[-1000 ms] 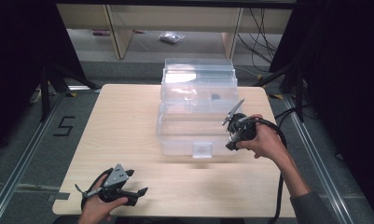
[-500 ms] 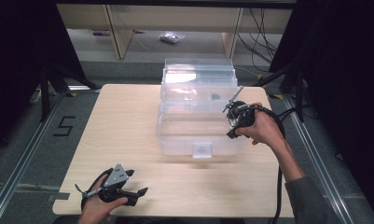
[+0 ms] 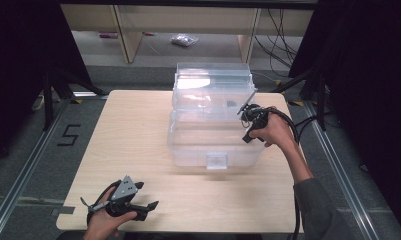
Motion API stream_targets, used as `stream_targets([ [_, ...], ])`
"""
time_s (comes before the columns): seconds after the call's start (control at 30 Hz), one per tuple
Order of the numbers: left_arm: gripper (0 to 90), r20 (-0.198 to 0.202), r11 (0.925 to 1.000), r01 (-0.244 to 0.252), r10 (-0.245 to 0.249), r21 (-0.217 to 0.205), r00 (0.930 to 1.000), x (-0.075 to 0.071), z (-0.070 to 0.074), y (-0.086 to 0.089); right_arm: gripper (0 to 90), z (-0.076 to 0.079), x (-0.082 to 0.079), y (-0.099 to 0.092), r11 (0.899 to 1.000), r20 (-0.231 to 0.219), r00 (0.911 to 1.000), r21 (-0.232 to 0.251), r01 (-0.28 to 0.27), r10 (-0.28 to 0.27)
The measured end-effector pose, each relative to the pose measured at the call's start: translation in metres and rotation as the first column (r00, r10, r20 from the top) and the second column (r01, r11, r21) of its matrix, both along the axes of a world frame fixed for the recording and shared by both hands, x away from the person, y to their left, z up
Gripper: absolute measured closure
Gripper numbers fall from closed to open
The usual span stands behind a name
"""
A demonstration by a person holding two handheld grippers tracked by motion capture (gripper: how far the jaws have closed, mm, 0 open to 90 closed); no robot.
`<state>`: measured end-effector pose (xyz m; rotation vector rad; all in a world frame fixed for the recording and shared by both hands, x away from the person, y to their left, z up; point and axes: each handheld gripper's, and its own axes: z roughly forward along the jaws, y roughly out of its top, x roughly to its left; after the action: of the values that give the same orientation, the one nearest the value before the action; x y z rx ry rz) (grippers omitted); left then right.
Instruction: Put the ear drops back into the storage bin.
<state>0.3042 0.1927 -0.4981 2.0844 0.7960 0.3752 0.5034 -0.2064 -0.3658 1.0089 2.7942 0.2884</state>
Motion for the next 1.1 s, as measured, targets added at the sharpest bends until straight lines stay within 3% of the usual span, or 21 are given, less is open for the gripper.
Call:
stream_targets([
  [0.4, 16.8, 0.003, 1.0000, 0.000, 0.000, 0.000, 1.0000, 0.000, 0.000, 0.000, 60.0, -0.029, 0.016, 0.002, 0.999, -0.044, 0.9987, -0.030, 0.025, -0.026],
  [0.43, 16.8, 0.002, 1.0000, 0.000, 0.000, 0.000, 1.0000, 0.000, 0.000, 0.000, 60.0, -0.030, 0.016, 0.004, 0.998, -0.057, 0.9972, -0.034, 0.047, -0.049],
  [0.47, 16.8, -0.004, 1.0000, 0.002, -0.002, 0.000, 1.0000, 0.000, 0.000, 0.000, 60.0, -0.032, 0.019, 0.003, 0.999, -0.051, 0.9985, -0.038, 0.016, -0.018],
  [0.53, 16.9, -0.004, 1.0000, 0.001, -0.001, -0.003, 1.0000, 0.000, 0.000, 0.000, 60.0, -0.035, 0.019, 0.004, 0.997, -0.061, 0.9966, -0.058, 0.052, -0.055],
  [0.57, 16.8, -0.001, 1.0000, 0.001, -0.001, 0.000, 1.0000, 0.000, 0.000, 0.000, 59.9, -0.036, 0.017, 0.006, 0.996, -0.076, 0.9941, -0.042, 0.075, -0.078],
  [0.6, 16.8, 0.000, 1.0000, 0.001, -0.001, 0.000, 1.0000, 0.000, 0.000, 0.000, 59.9, -0.040, 0.020, 0.003, 0.999, -0.059, 0.9976, -0.039, 0.036, -0.038],
  [0.7, 16.9, 0.003, 1.0000, 0.000, 0.000, 0.000, 1.0000, 0.000, 0.000, 0.000, 59.9, -0.044, 0.023, 0.002, 0.998, -0.053, 0.9983, -0.052, 0.021, -0.023],
  [0.83, 16.8, -0.004, 1.0000, 0.001, -0.001, -0.002, 1.0000, 0.000, 0.000, 0.000, 59.9, -0.048, 0.023, 0.006, 0.996, -0.076, 0.9952, -0.065, 0.058, -0.063],
  [0.87, 16.8, -0.004, 1.0000, 0.002, -0.002, -0.002, 1.0000, 0.000, 0.000, 0.000, 59.9, -0.051, 0.025, 0.004, 0.998, -0.066, 0.9975, -0.063, 0.023, -0.027],
  [0.9, 16.8, -0.004, 1.0000, 0.002, -0.002, -0.002, 1.0000, 0.000, 0.000, 0.000, 59.9, -0.052, 0.025, 0.005, 0.997, -0.078, 0.9959, -0.065, 0.041, -0.046],
  [0.93, 16.8, -0.004, 1.0000, 0.001, -0.001, -0.002, 1.0000, 0.000, 0.000, 0.000, 59.9, -0.053, 0.027, 0.004, 0.997, -0.069, 0.9975, -0.071, 0.012, -0.017],
  [0.97, 16.8, -0.006, 1.0000, 0.002, -0.002, -0.003, 1.0000, 0.000, 0.000, 0.000, 59.9, -0.053, 0.026, 0.006, 0.996, -0.082, 0.9950, -0.072, 0.050, -0.056],
  [1.03, 16.8, -0.005, 1.0000, 0.002, -0.002, -0.002, 1.0000, 0.000, 0.000, 0.000, 59.9, -0.054, 0.027, 0.008, 0.995, -0.090, 0.9934, -0.081, 0.064, -0.072],
  [1.07, 16.8, -0.005, 1.0000, 0.002, -0.002, -0.003, 1.0000, 0.000, 0.000, 0.000, 59.9, -0.056, 0.029, 0.006, 0.997, -0.075, 0.9966, -0.067, 0.028, -0.033],
  [1.1, 16.8, -0.005, 1.0000, 0.002, -0.002, -0.002, 1.0000, 0.000, 0.000, 0.000, 59.9, -0.057, 0.029, 0.007, 0.996, -0.085, 0.9950, -0.080, 0.046, -0.053],
])
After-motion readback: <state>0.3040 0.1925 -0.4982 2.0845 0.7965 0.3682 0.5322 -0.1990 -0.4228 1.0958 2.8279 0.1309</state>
